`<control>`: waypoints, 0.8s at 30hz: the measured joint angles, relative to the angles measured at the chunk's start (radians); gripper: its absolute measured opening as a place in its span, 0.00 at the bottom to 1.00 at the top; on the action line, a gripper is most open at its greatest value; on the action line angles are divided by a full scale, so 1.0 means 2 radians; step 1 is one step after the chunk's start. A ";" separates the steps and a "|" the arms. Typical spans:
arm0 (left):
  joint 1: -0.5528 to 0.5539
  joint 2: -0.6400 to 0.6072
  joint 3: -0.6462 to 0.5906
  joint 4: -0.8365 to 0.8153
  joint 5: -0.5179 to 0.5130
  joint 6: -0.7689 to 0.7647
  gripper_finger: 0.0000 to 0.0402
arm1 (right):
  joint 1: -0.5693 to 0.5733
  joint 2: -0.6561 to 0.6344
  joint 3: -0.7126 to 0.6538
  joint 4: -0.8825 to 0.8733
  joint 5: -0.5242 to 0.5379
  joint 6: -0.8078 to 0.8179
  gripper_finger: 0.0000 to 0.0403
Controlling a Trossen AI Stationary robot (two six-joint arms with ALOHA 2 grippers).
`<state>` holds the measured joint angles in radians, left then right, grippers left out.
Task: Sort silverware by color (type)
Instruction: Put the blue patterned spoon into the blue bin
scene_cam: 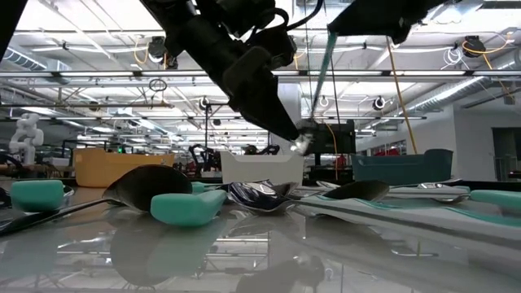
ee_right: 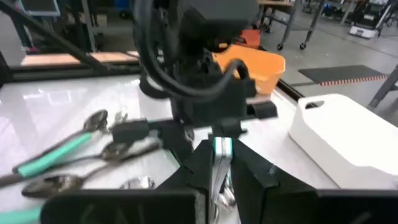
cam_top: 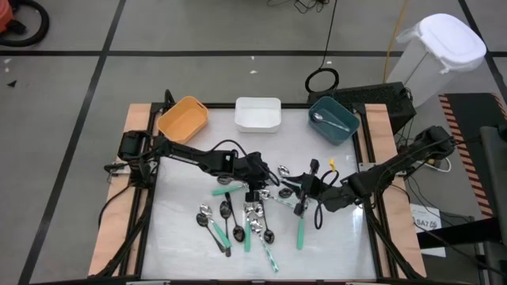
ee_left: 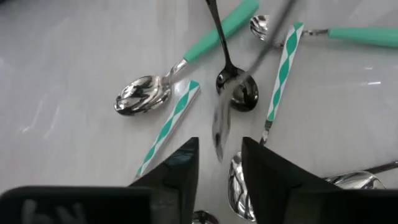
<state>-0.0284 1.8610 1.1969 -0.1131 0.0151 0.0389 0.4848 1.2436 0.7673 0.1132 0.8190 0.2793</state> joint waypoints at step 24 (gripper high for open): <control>0.021 -0.062 -0.015 0.073 -0.026 0.057 0.36 | -0.016 -0.221 -0.244 0.281 -0.032 -0.112 0.08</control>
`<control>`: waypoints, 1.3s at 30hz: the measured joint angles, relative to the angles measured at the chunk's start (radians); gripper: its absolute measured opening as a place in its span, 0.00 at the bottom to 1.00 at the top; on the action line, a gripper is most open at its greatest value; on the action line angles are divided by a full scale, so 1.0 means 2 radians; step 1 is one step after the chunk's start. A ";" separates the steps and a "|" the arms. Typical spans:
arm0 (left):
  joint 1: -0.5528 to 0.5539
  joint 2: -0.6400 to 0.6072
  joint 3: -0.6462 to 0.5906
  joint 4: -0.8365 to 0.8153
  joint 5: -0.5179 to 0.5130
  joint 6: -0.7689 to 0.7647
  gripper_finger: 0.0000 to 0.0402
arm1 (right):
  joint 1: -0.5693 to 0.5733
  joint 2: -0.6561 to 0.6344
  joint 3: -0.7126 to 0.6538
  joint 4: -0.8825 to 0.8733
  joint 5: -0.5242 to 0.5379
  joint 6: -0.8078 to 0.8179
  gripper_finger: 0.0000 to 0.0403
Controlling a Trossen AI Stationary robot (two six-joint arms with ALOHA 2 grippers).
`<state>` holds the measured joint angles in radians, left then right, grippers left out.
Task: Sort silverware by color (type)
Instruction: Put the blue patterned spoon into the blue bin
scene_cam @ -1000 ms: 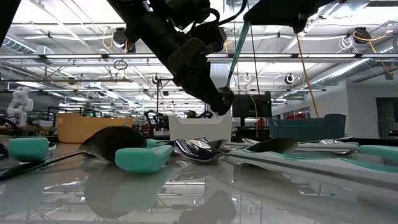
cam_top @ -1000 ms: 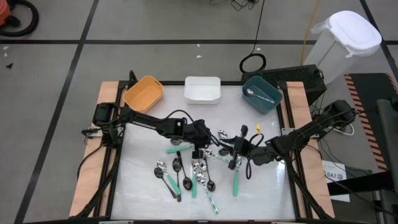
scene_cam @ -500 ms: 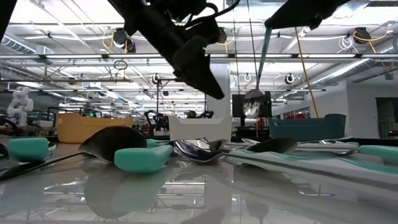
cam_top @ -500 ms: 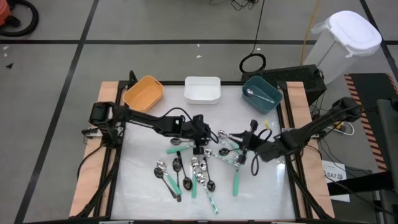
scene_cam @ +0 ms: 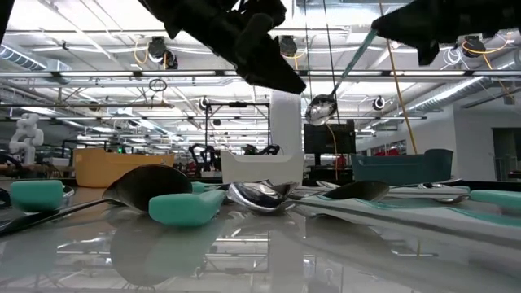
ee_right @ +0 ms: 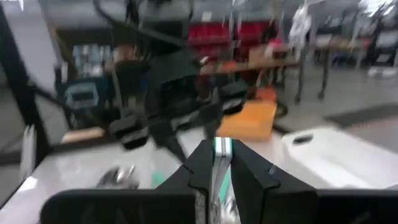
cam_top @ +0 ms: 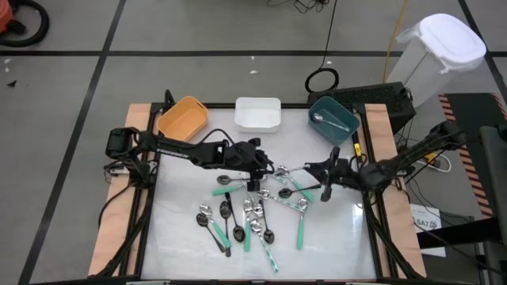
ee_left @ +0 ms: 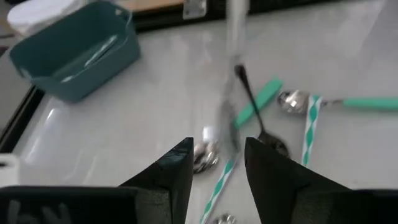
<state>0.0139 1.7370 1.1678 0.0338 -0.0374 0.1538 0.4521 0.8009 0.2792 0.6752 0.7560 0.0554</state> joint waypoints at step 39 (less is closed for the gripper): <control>0.039 -0.026 -0.007 0.128 0.022 -0.035 0.16 | -0.050 -0.011 -0.071 0.296 -0.145 -0.251 0.08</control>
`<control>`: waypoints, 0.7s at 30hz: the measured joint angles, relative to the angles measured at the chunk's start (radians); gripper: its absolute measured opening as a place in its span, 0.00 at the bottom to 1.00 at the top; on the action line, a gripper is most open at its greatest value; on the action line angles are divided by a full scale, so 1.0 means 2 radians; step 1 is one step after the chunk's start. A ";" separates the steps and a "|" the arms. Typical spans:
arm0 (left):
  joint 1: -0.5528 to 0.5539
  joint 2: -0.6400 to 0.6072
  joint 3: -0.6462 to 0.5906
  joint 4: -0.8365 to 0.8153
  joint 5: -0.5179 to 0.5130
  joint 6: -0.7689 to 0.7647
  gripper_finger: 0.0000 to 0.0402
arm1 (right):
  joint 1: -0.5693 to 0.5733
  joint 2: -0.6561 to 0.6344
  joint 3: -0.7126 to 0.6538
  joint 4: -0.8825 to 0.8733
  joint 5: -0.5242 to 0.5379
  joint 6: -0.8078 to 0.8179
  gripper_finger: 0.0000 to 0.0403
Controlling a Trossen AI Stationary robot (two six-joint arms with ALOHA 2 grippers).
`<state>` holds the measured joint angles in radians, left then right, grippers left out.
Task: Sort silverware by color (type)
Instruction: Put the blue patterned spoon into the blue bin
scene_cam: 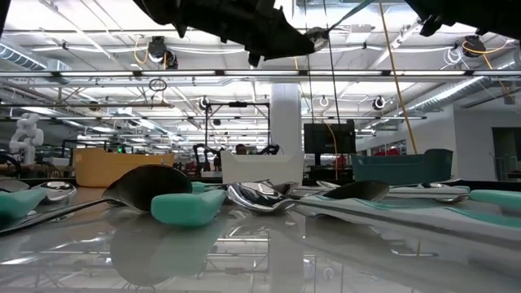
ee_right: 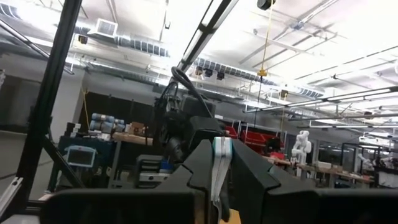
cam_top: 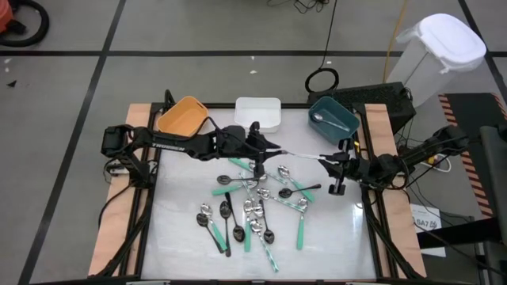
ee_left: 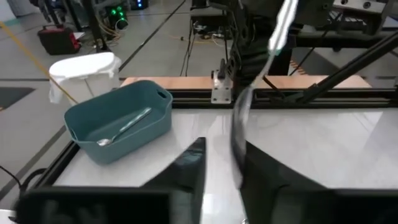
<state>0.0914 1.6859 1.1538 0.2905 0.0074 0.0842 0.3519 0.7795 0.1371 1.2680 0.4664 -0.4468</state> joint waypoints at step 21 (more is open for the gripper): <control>0.060 0.000 0.001 -0.160 0.001 -0.024 0.02 | 0.002 0.004 0.049 -0.262 0.202 -0.056 0.39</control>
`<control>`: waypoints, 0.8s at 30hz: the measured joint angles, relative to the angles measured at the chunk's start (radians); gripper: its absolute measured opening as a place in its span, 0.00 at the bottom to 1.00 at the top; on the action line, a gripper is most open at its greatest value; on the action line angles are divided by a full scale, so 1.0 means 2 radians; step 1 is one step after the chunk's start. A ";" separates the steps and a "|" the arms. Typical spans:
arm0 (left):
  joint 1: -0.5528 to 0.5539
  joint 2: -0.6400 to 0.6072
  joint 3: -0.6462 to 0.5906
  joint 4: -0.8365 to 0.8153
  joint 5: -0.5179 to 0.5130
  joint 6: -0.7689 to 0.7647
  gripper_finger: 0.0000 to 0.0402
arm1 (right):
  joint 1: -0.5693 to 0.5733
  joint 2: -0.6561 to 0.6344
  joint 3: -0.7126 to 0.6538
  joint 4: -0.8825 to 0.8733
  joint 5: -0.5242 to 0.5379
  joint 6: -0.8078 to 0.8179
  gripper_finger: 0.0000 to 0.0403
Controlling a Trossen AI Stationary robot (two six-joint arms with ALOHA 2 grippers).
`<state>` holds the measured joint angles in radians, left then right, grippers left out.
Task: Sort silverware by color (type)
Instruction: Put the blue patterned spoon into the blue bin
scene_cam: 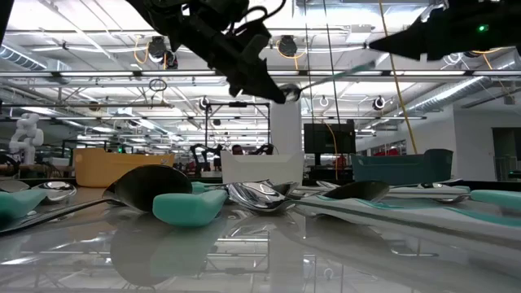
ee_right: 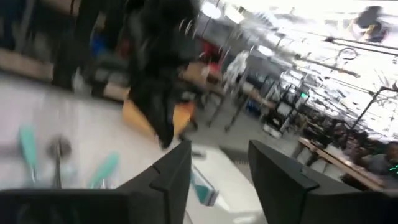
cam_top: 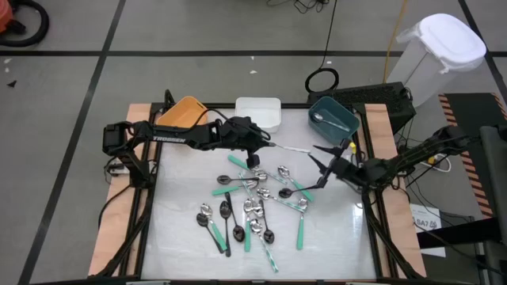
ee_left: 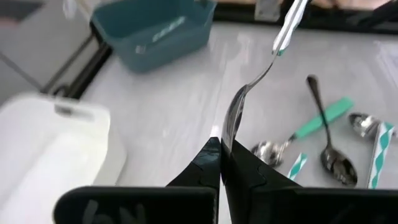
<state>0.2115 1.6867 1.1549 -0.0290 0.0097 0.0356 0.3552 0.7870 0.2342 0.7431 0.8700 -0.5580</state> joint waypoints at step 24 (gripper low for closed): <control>-0.022 0.000 0.000 -0.112 0.000 -0.049 0.01 | 0.009 0.308 0.213 -0.289 0.085 -0.073 0.37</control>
<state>0.1673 1.6867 1.1549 -0.2527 0.0105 -0.0629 0.3726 1.4022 0.6597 0.1652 1.0392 -0.7032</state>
